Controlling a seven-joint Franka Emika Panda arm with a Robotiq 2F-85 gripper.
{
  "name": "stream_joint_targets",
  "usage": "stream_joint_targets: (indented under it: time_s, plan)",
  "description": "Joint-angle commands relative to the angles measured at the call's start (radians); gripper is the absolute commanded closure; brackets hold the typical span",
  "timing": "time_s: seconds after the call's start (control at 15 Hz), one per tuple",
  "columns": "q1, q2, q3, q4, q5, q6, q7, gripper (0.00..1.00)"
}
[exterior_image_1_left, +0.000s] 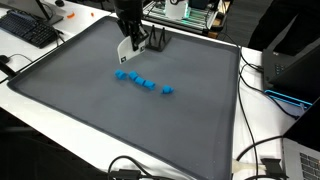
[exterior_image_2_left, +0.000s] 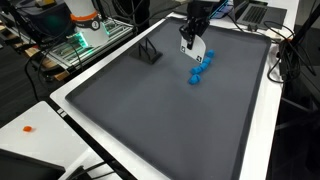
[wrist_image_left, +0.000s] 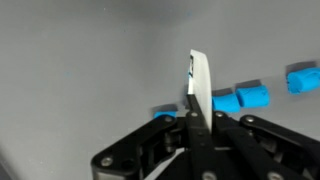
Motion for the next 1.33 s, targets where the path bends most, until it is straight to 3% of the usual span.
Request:
stream_joint_targets:
  time_s: [0.0,0.67,1.0,1.27]
  plan:
    - [0.013,-0.137,0.004,-0.152,0.044,0.061,0.157,0.99]
    - [-0.007,-0.329,0.06,-0.481,0.136,0.359,0.47,0.99]
    - [-0.025,-0.368,0.07,-0.576,0.149,0.372,0.592,0.99]
    - [-0.039,-0.395,0.068,-0.634,0.233,0.388,0.619,0.99]
